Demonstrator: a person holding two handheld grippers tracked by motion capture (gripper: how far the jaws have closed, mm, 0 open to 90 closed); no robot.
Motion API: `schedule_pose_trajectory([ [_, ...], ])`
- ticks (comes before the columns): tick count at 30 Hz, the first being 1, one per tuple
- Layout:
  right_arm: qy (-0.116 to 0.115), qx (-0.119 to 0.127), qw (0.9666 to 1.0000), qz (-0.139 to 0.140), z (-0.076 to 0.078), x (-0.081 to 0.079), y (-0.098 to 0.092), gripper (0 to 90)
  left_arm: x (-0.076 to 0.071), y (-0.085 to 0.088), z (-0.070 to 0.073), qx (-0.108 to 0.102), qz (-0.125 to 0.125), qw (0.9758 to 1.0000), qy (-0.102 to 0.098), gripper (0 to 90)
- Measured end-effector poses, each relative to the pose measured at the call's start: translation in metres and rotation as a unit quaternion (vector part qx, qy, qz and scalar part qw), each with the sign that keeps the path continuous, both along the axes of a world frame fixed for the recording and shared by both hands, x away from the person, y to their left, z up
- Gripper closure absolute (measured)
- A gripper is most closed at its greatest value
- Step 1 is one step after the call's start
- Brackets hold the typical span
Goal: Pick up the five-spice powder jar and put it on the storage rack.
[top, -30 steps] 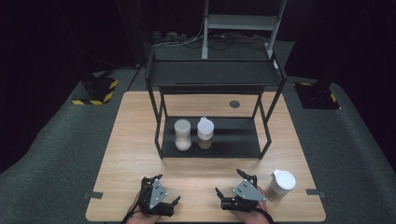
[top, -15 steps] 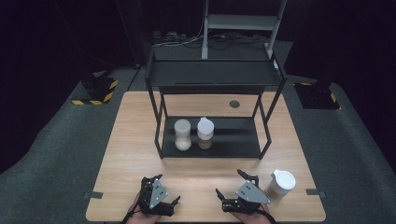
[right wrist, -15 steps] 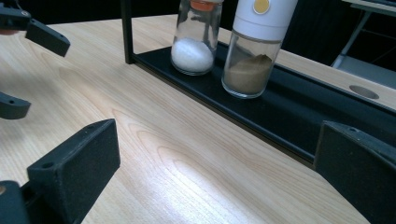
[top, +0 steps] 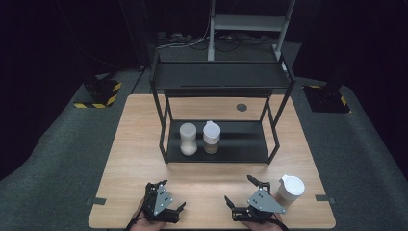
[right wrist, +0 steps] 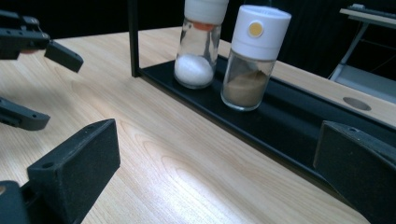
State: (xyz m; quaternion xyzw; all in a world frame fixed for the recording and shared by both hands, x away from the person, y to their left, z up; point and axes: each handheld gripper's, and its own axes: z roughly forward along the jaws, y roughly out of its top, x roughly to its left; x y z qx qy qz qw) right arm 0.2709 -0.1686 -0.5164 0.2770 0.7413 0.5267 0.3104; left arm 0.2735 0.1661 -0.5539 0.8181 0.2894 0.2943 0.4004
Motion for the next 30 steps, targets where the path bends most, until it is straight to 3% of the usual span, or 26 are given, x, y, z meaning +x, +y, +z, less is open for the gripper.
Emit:
schedule_pose_trajectory([
  [30, -0.024, 0.026, 0.9993, -0.006, 0.032, -0.017, -0.025, 0.0, 0.001, 0.000, 0.000, 0.000, -0.003, 1.0000, 0.003, 0.9],
])
